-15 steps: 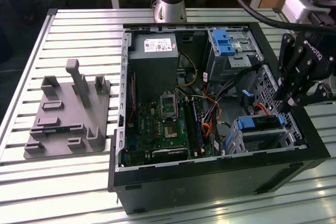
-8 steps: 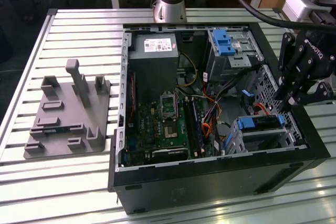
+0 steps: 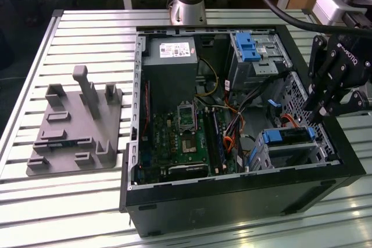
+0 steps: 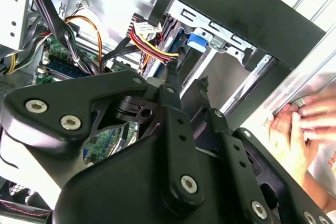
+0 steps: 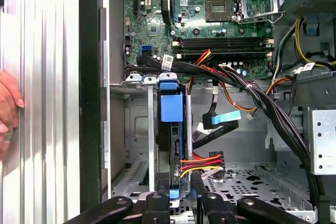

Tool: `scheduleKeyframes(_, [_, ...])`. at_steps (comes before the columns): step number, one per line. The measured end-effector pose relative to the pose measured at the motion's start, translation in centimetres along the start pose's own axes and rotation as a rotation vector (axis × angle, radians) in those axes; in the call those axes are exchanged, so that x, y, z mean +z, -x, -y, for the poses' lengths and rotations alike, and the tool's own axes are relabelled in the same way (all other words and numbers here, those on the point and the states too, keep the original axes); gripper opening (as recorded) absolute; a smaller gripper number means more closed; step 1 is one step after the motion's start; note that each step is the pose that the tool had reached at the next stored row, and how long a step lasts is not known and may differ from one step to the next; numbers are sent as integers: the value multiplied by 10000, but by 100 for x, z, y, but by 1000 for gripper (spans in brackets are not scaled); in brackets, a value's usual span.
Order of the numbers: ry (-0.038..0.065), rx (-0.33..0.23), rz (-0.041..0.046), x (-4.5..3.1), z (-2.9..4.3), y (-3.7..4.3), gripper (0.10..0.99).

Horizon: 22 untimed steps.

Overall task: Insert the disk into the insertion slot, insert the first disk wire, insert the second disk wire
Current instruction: 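Insert the second disk wire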

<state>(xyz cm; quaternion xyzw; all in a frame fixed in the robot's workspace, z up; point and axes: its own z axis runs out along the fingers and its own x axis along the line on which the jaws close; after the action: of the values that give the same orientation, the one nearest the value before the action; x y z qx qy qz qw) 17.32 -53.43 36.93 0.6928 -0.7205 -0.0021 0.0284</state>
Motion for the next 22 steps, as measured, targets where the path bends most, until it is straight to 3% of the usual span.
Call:
scheduleKeyframes(7, [-7, 1, -8, -1, -1, 19, 302])
scheduleKeyframes(15, [-13, 9, -185, -12, -14, 311, 302])
scheduleKeyframes(18, [-27, 14, -320, -14, -40, 391, 302])
scheduleKeyframes(20, [-132, 23, -387, -9, -78, 410, 302])
scheduleKeyframes(22, [-440, 41, -408, -3, -115, 415, 302])
